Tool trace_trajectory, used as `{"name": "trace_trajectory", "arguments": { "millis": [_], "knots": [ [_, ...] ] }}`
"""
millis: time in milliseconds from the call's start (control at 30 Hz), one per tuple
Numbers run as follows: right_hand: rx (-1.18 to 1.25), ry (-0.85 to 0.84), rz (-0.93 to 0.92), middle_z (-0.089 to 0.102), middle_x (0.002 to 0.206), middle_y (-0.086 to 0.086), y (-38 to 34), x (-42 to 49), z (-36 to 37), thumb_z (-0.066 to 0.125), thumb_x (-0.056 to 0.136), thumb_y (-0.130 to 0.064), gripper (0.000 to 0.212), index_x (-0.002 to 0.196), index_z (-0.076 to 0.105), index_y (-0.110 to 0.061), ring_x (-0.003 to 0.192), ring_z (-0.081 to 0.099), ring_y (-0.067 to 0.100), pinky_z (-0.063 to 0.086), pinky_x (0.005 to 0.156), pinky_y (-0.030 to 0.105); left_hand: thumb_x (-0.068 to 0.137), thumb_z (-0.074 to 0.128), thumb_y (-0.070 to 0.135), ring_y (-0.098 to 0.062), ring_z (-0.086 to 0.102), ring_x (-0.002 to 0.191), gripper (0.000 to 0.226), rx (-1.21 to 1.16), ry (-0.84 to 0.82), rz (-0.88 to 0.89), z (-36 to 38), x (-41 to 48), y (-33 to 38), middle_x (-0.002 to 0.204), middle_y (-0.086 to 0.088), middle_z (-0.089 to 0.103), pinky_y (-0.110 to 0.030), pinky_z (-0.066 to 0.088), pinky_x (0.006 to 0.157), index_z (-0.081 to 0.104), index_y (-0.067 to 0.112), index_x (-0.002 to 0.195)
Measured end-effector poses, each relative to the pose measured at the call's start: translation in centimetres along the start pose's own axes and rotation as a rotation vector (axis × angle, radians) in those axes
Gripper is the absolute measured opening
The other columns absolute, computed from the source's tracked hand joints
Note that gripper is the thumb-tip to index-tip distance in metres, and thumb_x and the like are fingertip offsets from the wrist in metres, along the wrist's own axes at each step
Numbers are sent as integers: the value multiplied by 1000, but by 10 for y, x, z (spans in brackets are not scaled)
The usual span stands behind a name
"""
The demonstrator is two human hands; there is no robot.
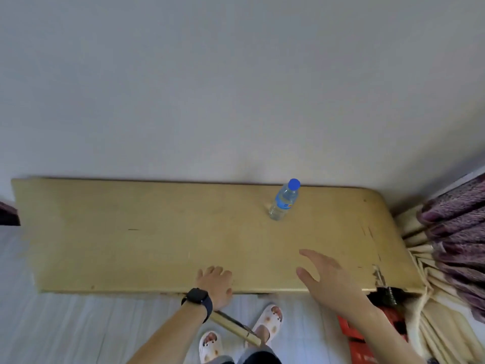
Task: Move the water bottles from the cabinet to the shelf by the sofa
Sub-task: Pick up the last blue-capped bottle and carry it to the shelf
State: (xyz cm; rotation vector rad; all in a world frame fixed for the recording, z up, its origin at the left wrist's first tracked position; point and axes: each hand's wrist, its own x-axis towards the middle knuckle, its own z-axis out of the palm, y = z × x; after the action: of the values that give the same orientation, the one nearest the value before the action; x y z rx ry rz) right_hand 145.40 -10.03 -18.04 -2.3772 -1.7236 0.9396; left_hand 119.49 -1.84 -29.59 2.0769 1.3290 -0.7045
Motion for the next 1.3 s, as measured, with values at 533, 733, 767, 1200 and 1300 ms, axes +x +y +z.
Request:
{"name": "trace_trajectory", "arguments": {
  "millis": [533,733,767,1200,1300],
  "knots": [
    [-112,261,-109,54,98,-4,-18,202,-52,34,100,-49,24,115,46,-35,70,58,27,49,63,35,96,28,62,-19,-29,143,72,-175,109,-115,1,137,5,154,11,-37,-65,-3,115,-21,48,148],
    [-355,201,119,55,67,0,-21,192,-49,34,97,-56,34,104,36,-23,60,54,30,34,51,30,97,24,64,-18,-36,139,72,-166,74,-89,4,138,-1,150,10,-43,-69,-4,111,-27,48,145],
    [-353,204,169,55,66,1,-22,188,-47,34,96,-58,38,107,36,-21,60,54,30,36,52,30,97,25,63,-20,-34,141,72,-163,65,-84,3,138,-1,150,10,-43,-69,-3,111,-26,47,146],
    [175,409,486,52,54,2,-17,31,35,56,97,-31,25,94,34,-18,44,47,25,34,44,32,100,42,33,-33,10,149,65,130,-251,153,-49,134,-30,164,-3,-4,-56,23,115,12,27,156],
    [186,461,599,50,49,-1,-19,-19,49,57,96,-26,20,92,39,-19,40,47,19,32,40,29,101,34,38,-31,45,130,51,334,-240,288,-73,122,-24,150,-7,40,-48,42,102,34,23,149]
  ]
}}
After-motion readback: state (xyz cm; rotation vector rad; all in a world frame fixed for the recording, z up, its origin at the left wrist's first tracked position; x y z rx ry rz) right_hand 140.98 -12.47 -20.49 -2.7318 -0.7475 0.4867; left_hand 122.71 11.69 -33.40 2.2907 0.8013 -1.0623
